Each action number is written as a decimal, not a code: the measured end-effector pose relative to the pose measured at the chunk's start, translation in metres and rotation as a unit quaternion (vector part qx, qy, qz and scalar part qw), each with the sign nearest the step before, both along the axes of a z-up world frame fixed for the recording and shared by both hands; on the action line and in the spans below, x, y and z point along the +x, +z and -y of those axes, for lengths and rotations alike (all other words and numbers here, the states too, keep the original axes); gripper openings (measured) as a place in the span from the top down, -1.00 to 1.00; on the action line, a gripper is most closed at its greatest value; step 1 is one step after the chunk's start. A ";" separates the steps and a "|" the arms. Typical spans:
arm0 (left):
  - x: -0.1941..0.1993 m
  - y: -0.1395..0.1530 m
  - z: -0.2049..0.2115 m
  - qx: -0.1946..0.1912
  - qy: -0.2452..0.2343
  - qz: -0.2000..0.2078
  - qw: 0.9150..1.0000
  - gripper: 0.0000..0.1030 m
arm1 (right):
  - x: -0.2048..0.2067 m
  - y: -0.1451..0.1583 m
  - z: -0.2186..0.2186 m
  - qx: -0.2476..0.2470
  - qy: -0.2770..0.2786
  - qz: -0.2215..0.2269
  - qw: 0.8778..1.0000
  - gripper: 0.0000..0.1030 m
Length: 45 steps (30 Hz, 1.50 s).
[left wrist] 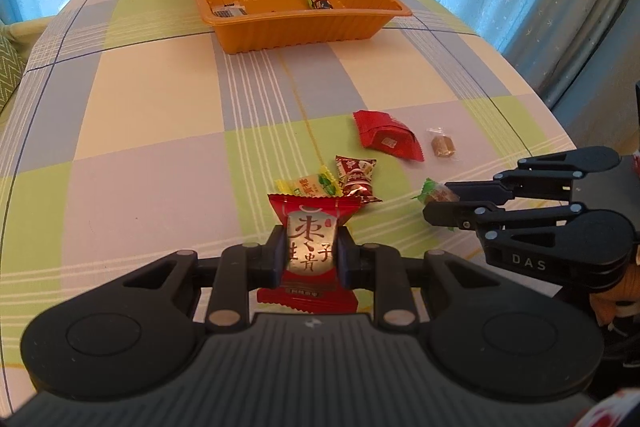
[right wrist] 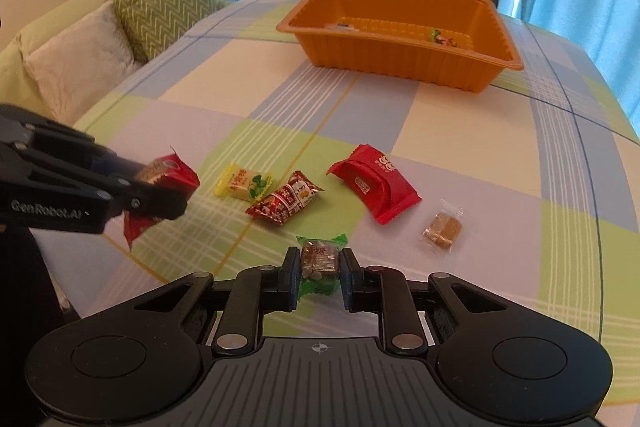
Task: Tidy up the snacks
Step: 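Grasp the red candy packet with the left tool while the right tool grasps the green-wrapped candy, then carry both candies into the orange tray and open both tools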
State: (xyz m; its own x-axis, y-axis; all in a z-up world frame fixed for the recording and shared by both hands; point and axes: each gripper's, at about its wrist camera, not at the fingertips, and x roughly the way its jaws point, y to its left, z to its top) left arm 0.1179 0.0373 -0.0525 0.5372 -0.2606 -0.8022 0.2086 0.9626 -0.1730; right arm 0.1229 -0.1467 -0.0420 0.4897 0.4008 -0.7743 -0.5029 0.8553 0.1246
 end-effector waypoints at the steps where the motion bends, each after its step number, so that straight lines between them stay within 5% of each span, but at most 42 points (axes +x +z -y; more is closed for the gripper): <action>1: -0.002 0.002 0.001 -0.001 0.003 0.003 1.000 0.56 | -0.003 0.004 0.001 0.003 -0.005 0.002 1.000 0.60; 30: -0.023 0.042 0.009 -0.018 0.058 0.048 0.997 0.56 | -0.022 0.049 0.025 0.035 -0.072 0.019 0.997 0.60; 45: 0.053 0.076 0.011 -0.020 0.056 0.088 0.994 0.56 | 0.057 0.087 0.038 0.060 -0.102 0.043 0.992 0.60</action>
